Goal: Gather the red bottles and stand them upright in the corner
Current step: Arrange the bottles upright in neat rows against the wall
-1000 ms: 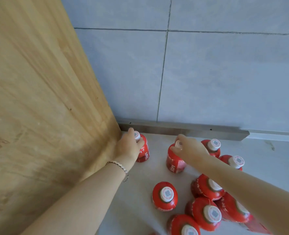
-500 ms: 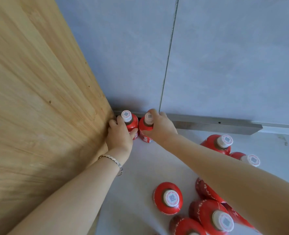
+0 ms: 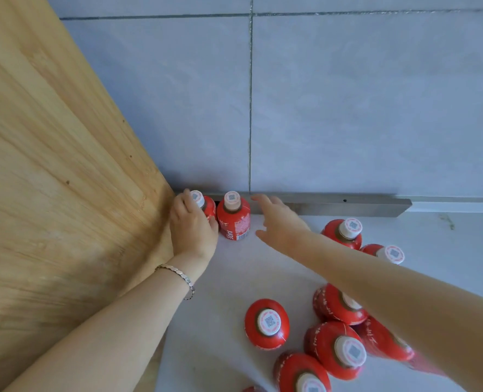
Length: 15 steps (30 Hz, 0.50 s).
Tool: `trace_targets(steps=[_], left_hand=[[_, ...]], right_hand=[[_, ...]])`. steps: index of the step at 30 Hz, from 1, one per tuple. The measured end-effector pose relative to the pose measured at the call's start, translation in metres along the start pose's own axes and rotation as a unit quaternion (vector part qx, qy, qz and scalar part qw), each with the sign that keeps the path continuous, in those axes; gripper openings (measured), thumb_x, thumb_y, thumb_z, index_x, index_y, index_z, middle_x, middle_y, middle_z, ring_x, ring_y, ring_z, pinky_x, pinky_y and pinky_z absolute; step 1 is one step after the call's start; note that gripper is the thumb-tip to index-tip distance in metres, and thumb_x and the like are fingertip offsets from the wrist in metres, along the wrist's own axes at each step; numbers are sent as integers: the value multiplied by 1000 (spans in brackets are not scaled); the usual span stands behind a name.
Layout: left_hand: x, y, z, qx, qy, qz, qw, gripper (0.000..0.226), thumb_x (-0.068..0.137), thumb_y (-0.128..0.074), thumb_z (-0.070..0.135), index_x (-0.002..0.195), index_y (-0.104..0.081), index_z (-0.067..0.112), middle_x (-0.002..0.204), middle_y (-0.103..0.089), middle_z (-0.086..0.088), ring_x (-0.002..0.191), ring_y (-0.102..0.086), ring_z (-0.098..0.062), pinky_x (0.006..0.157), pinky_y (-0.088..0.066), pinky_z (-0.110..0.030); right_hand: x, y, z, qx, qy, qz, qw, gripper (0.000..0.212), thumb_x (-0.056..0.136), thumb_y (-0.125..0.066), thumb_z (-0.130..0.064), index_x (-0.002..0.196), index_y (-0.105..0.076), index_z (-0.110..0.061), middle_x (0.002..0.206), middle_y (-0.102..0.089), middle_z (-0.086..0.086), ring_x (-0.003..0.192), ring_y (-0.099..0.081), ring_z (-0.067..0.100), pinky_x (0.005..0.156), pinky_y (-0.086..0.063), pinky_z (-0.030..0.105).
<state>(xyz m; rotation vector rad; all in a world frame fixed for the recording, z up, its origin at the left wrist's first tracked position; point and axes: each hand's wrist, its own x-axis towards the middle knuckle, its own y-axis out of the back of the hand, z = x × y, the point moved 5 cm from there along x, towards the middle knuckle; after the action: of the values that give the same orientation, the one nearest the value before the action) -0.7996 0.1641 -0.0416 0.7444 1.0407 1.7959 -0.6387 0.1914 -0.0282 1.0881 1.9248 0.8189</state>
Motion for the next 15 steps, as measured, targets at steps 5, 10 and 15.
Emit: trace_targets(steps=[5,10,15], left_hand=[[-4,1,38,92,-161,-18,983,53,77,-70,16,125,-53,1,122,-57,-21,114,-52,-43,96,-42,-44],[6,-6,46,54,-105,-116,986,39,90,-57,22,125,-49,8,119,-58,-18,112,-55,-35,87,-46,-43],[13,-10,46,1,-58,-110,992,31,89,-57,20,117,-57,6,116,-58,-17,108,-56,-34,86,-49,-41]], right_hand=[[-58,67,60,-138,-52,114,982,41,89,-53,-31,130,-49,-27,131,-46,4,123,-48,24,90,-47,37],[-71,61,116,-99,-167,3,981,43,88,-56,-28,129,-44,-24,114,-63,11,88,-57,27,75,-46,32],[-40,46,89,-36,-123,31,991,40,85,-62,-21,121,-49,-13,115,-64,15,102,-60,34,82,-48,36]])
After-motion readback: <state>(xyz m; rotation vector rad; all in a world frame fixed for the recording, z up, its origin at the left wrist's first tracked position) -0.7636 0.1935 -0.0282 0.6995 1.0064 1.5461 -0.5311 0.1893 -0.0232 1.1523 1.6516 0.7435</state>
